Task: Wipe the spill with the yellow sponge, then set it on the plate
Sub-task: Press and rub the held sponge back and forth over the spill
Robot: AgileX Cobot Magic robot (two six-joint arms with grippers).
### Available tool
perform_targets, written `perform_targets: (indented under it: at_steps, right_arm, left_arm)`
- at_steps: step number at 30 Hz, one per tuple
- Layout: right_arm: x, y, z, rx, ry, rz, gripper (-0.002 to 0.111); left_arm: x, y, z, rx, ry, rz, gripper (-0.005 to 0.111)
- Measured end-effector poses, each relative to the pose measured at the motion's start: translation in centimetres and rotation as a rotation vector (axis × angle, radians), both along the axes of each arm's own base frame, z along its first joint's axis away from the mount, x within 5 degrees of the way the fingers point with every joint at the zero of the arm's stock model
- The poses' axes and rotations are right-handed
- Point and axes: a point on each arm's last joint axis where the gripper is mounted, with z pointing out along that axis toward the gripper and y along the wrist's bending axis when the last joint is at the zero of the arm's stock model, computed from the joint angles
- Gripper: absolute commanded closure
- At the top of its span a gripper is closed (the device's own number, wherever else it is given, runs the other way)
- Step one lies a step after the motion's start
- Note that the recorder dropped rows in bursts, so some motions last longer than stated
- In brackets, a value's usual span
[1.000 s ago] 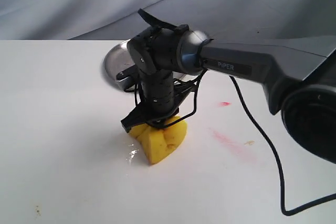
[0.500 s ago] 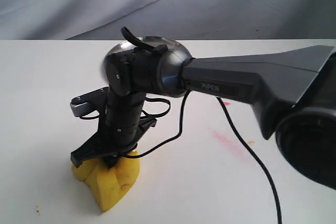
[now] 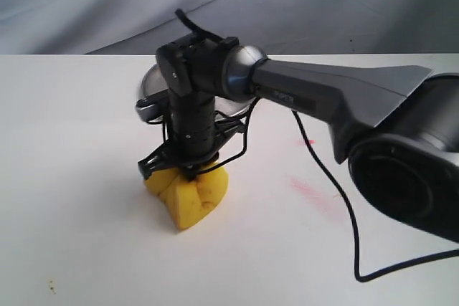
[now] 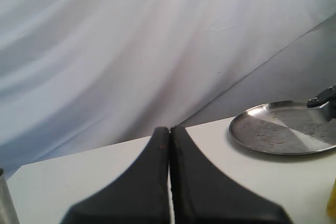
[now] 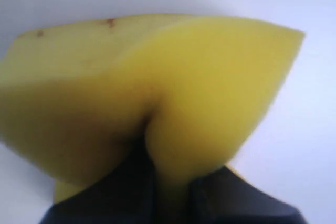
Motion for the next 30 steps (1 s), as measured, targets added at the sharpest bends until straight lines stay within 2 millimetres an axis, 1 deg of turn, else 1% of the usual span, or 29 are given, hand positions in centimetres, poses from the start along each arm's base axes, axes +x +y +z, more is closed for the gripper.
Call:
perform_targets:
  at_steps: [2,5,8,11,14,16,18,22,23,25,26,27,28,29,30]
  right_arm:
    - [0.9,-1.0,-0.1,-0.019,-0.009,-0.017,0.108]
    - [1.2,-2.6,0.1,-0.068,-0.029,-0.022,0.108]
    - [0.3,-4.3,0.1,-0.132,-0.034,-0.023,0.108]
    - [-0.8,-5.7,0.0,-0.143,-0.039,-0.019,0.108]
    - [-1.8,-6.5,-0.2,-0.115,-0.041,-0.015,0.108]
    - [-2.7,-6.4,-0.3,-0.105,-0.043,0.004,0.108]
    - [-3.9,-5.8,-0.3,-0.108,-0.041,0.044,0.108]
    - [-6.8,-3.4,-0.3,-0.075,-0.055,0.132,0.108]
    - [-8.0,-2.2,-0.1,-0.046,-0.054,0.163,0.108]
    - [-9.1,0.0,0.0,-0.009,-0.043,0.19,0.108]
    - [-9.1,0.7,0.1,0.006,-0.038,0.191,0.108]
    - [-8.8,2.1,0.3,0.043,-0.024,0.184,0.108]
    - [-8.6,2.7,0.4,0.059,-0.02,0.182,0.108]
    - [-8.1,3.7,0.5,0.077,-0.02,0.181,0.108]
    - [-7.5,4.2,0.6,0.082,-0.024,0.179,0.108]
  left_arm:
    - [0.0,0.0,0.0,0.0,0.0,0.0,0.107]
    - [0.0,0.0,0.0,0.0,0.0,0.0,0.107]
    - [0.0,0.0,0.0,0.0,0.0,0.0,0.107]
    - [0.0,0.0,0.0,0.0,0.0,0.0,0.107]
    - [0.0,0.0,0.0,0.0,0.0,0.0,0.107]
    - [0.0,0.0,0.0,0.0,0.0,0.0,0.107]
    - [0.0,0.0,0.0,0.0,0.0,0.0,0.107]
    - [0.0,0.0,0.0,0.0,0.0,0.0,0.107]
    - [0.0,0.0,0.0,0.0,0.0,0.0,0.107]
    - [0.0,0.0,0.0,0.0,0.0,0.0,0.107]
    - [0.0,0.0,0.0,0.0,0.0,0.0,0.107]
    - [0.0,0.0,0.0,0.0,0.0,0.0,0.107]
    - [0.0,0.0,0.0,0.0,0.0,0.0,0.107]
    - [0.0,0.0,0.0,0.0,0.0,0.0,0.107]
    - [0.0,0.0,0.0,0.0,0.0,0.0,0.107]
